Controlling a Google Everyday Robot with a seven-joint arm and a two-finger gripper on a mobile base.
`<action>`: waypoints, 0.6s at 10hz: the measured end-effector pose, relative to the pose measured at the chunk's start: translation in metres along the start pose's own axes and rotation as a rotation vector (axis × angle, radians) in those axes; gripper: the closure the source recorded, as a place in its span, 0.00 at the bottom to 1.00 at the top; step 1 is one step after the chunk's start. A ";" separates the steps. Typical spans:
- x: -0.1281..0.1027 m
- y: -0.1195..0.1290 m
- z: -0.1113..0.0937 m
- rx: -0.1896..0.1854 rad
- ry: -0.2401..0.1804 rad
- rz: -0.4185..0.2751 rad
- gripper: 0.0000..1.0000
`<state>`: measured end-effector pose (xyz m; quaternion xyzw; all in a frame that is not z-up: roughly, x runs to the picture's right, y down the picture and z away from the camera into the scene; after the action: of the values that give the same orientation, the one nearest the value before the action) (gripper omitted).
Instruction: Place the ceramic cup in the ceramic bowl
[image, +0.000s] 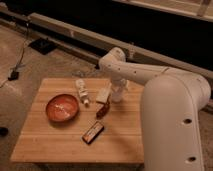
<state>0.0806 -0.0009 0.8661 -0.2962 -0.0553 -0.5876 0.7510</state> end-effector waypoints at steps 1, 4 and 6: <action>-0.002 -0.004 0.001 -0.004 -0.001 -0.003 0.47; -0.001 0.010 0.005 -0.013 -0.010 -0.029 0.71; 0.001 0.017 -0.010 -0.015 -0.018 -0.067 0.91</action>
<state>0.0937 -0.0051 0.8519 -0.3051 -0.0673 -0.6102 0.7280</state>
